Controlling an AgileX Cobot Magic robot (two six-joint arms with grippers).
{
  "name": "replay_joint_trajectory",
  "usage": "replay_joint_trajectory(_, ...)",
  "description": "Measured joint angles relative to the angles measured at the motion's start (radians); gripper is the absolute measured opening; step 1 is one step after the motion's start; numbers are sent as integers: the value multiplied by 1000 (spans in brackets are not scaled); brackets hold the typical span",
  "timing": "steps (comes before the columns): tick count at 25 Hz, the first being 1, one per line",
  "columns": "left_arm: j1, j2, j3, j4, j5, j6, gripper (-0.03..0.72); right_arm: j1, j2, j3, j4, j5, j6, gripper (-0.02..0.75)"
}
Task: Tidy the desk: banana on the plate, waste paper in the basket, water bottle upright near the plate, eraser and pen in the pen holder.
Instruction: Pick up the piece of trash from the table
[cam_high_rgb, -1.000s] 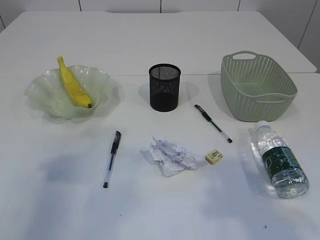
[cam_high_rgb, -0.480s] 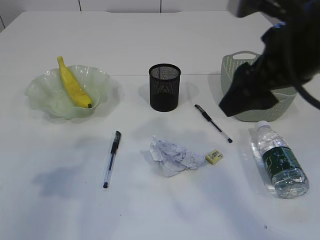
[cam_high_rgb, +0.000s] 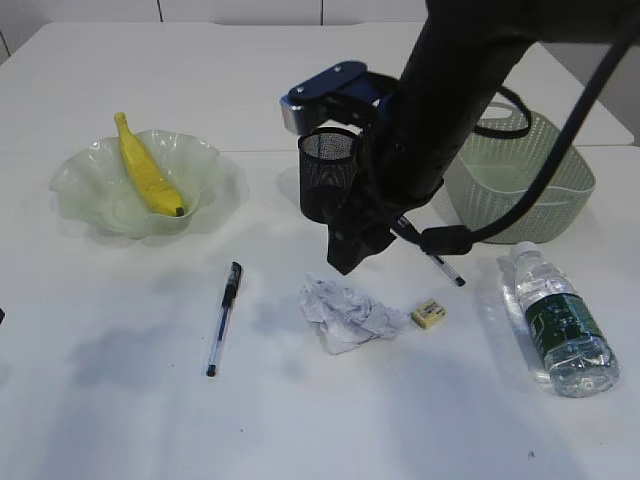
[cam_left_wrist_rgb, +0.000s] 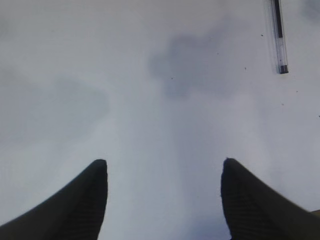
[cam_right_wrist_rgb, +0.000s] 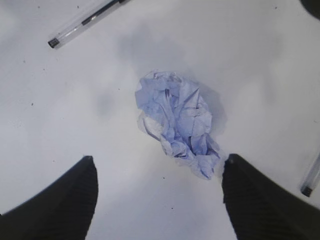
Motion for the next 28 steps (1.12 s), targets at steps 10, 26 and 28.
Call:
replay_joint_trajectory(10,0,0,0,0,0,2,505,6,133,-6,0,-12,-121,580)
replay_joint_trajectory(26,0,0,0,0,0,2,501,6,263,-8,0,-116,-130,566)
replay_joint_trajectory(28,0,0,0,0,0,2,499,6,270,-8,0,-126,-126,514)
